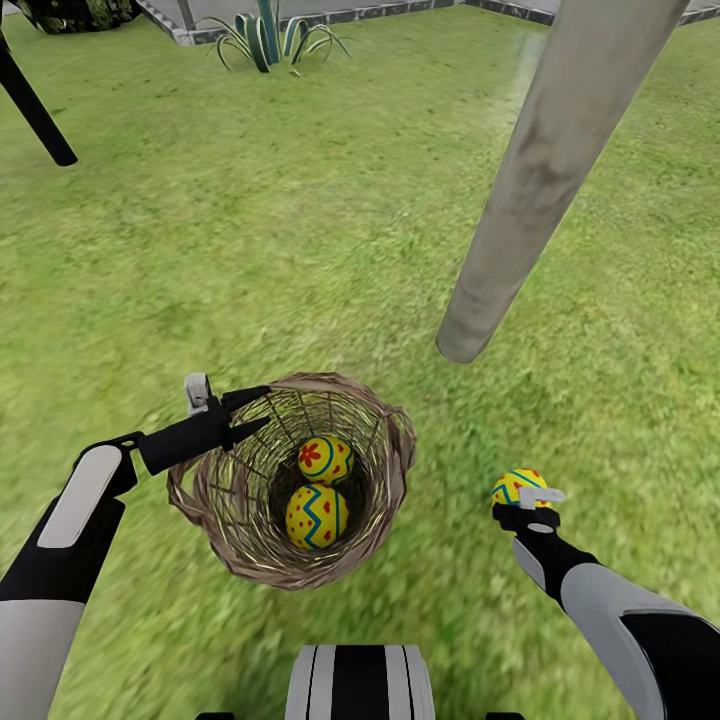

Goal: Take the three Easter eggs out of the wicker basket on the lawn in the garden, then place them on the lawn next to a single tree (choose any tree) so that all three eggs are next to the same tree and none are left in the basket.

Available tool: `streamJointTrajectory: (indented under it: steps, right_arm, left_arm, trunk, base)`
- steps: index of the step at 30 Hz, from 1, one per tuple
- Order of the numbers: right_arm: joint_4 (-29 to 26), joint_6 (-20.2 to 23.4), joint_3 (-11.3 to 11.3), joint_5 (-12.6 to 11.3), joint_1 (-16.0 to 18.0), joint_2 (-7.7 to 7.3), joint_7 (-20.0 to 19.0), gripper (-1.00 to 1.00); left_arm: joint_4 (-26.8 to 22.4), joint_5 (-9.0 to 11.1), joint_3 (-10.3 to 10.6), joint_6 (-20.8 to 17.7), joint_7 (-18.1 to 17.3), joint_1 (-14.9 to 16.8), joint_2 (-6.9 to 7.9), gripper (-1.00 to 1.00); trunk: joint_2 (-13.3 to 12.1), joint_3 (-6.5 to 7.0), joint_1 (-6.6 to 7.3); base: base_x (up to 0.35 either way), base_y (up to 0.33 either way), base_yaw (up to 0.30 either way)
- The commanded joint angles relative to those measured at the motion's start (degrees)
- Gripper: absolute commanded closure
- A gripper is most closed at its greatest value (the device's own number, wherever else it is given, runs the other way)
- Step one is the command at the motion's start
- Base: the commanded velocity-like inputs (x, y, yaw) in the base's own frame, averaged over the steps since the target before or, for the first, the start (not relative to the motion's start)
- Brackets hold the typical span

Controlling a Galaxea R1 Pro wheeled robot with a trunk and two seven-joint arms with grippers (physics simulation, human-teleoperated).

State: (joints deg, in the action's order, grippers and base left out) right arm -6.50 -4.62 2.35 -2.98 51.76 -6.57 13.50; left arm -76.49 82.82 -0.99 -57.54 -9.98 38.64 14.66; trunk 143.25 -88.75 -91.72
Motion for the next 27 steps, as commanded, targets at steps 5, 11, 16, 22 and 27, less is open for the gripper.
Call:
streamJointTrajectory:
  steps: [5,11,16,22,27]
  right_arm:
    - [0.08,-0.21,0.15,-0.46,0.01,-0.02,0.03,-1.0]
    - [-0.03,-0.21,0.12,-0.38,0.05,-0.07,-0.12,-1.0]
    - [-0.55,-0.21,0.03,-0.36,0.09,-0.11,-0.21,-1.0]
    - [-0.72,-0.21,-0.05,-0.36,0.18,-0.19,-0.14,-1.0]
    - [-0.95,-0.21,-0.13,-0.36,0.18,-0.24,-0.14,-1.0]
  left_arm:
    - [0.07,-0.56,-0.06,-0.21,-0.57,0.03,0.02,-1.0]
    - [0.11,-0.56,-0.06,-0.21,-0.57,0.02,0.0,-1.0]
    - [0.12,-0.56,-0.06,-0.2,-0.57,0.03,0.02,-1.0]
    - [0.15,-0.56,-0.15,-0.25,-0.57,0.03,0.02,-1.0]
    - [0.2,-0.56,-0.24,-0.24,-0.57,0.01,0.05,-1.0]
  trunk:
    - [0.01,-0.03,0.01]
    - [0.01,-0.03,0.01]
    - [0.01,-0.03,0.01]
    - [0.01,-0.03,0.01]
    - [0.01,-0.03,0.01]
  base:
    - [0.0,0.0,0.0]
    - [0.0,0.0,0.0]
    - [0.0,0.0,0.0]
    - [0.0,0.0,0.0]
    - [0.0,0.0,0.0]
